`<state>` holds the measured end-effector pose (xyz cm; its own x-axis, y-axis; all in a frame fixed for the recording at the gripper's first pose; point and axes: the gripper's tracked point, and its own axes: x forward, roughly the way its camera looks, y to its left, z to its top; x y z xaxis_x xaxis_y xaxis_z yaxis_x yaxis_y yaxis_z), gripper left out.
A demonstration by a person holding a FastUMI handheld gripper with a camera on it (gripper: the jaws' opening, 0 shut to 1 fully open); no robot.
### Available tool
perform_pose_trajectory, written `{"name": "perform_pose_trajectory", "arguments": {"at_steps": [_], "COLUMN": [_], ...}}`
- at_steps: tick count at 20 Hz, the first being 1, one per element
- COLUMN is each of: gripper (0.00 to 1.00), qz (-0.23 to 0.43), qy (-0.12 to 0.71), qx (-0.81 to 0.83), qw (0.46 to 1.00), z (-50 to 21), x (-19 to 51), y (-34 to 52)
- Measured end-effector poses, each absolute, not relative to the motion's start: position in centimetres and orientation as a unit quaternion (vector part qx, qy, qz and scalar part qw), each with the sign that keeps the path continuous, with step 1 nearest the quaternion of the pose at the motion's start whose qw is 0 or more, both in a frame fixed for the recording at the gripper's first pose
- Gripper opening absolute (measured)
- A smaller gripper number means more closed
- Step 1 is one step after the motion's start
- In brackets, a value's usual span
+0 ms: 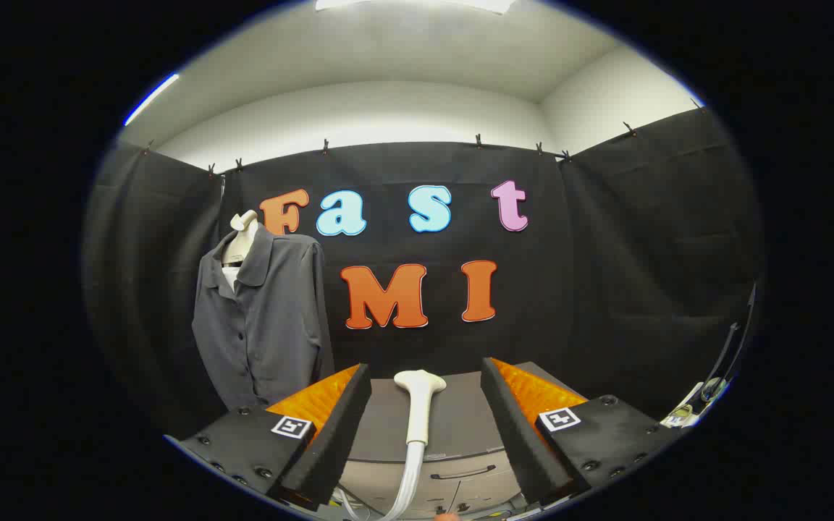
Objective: Iron the clothes twice with a garment steamer, once on the left side and once on the right side.
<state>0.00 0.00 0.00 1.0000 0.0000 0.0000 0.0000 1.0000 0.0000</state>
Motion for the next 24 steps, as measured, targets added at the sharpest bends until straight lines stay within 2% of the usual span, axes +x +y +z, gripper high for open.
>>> {"name": "perform_pose_trajectory", "arguments": {"at_steps": [15, 24], "gripper": [0.98, 0.98], "qz": [-0.006, 0.012], "qy": [0.009, 0.063], "qx": [0.007, 0.021], "qw": [1.0, 0.998], "z": [-0.4, -3.4], "x": [0.6, 4.9], "y": [-1.6, -0.6]}}
